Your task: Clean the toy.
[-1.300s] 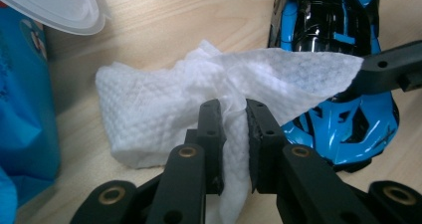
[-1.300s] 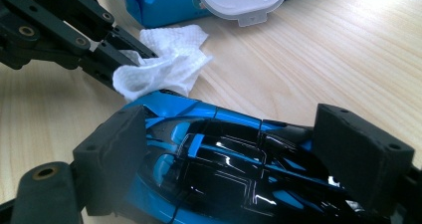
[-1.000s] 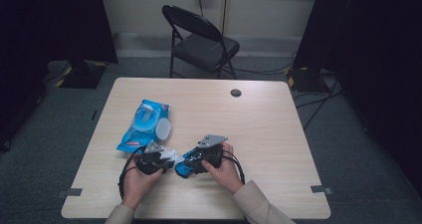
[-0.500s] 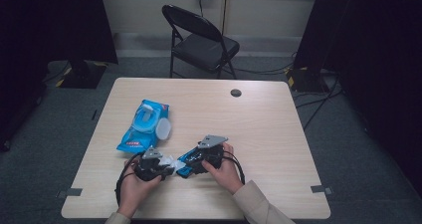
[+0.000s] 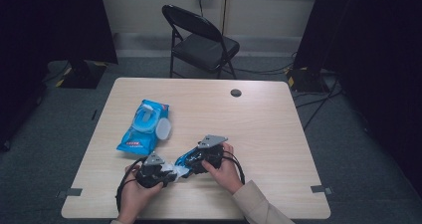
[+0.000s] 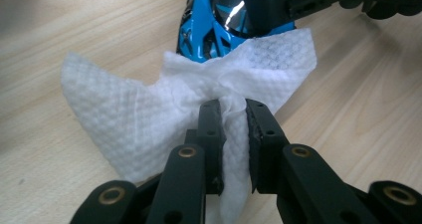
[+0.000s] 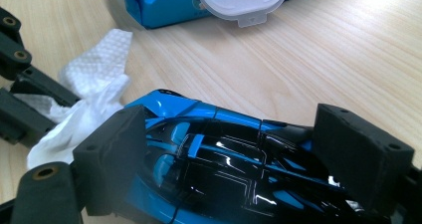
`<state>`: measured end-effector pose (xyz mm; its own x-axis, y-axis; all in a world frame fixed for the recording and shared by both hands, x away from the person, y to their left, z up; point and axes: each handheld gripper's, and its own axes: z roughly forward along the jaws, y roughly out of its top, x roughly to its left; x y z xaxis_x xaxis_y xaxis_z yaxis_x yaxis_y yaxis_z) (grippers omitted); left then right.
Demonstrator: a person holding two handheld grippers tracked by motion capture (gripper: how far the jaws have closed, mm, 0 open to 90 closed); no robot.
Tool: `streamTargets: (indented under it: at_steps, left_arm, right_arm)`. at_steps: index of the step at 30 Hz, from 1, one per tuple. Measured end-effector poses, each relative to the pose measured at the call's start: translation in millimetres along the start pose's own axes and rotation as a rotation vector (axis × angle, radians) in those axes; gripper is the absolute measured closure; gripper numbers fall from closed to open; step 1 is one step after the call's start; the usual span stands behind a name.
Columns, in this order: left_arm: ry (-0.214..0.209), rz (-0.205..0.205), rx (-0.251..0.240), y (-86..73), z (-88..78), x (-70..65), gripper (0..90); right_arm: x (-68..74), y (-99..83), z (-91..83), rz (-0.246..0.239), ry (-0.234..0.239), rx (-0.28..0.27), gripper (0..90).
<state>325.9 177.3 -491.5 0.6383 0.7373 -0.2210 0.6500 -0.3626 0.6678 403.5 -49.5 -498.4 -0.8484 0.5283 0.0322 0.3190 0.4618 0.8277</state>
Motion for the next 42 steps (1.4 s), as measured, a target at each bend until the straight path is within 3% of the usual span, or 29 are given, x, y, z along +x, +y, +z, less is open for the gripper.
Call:
streamTargets:
  at_steps: [22,36,42]
  left_arm:
    - [-0.050,0.043,0.021,5.2,11.5,-23.9,78.6]
    - [-0.122,0.074,0.002,12.6,28.9,-39.4,78.3]
    - [-0.144,0.090,0.010,16.0,28.4,-44.0,78.1]
  right_arm:
    - [-0.9,0.2,-0.3,-0.001,-0.001,0.003,13.8]
    - [-1.3,0.3,-0.4,0.000,-0.002,0.004,13.8]
    - [-1.2,0.1,-0.3,0.000,-0.001,0.003,13.8]
